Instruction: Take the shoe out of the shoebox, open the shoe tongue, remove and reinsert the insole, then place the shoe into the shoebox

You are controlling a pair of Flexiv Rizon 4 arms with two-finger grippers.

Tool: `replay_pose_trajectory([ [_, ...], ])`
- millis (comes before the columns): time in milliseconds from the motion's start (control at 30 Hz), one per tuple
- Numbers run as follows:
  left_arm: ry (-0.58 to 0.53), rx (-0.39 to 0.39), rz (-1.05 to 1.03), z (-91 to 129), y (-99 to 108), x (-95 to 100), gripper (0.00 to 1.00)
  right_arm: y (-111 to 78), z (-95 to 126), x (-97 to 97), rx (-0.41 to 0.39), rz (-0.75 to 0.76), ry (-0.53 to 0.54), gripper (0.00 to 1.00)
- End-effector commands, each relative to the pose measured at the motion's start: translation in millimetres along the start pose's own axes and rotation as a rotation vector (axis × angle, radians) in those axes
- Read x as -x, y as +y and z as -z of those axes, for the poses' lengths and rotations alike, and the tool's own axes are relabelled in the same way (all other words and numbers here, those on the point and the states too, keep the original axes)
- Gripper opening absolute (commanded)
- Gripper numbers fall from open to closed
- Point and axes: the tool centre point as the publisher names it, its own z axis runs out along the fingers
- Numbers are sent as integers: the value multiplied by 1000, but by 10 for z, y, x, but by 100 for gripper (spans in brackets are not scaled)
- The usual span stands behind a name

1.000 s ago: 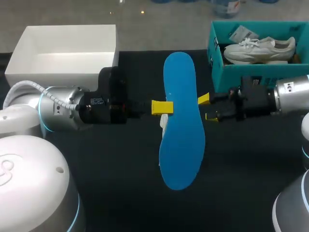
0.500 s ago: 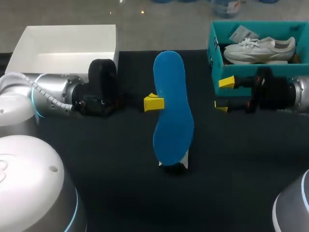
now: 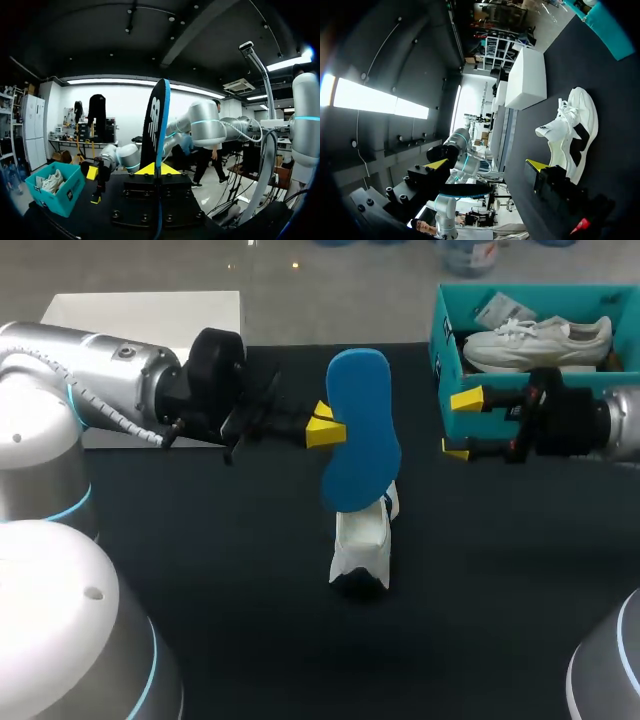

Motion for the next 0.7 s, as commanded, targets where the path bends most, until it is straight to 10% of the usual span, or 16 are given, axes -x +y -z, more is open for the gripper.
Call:
replay_pose_trajectory([
  [33, -20, 35, -88, -3, -44, -31, 0, 2, -17, 1, 0, -1, -3, 100],
  [367, -10, 68, -758, -44, 239, 361, 0, 141, -36, -214, -16, -4, -48, 100],
  [700, 59, 230, -1010, 54, 384, 607, 0, 129, -108, -281, -21, -4, -35, 100],
])
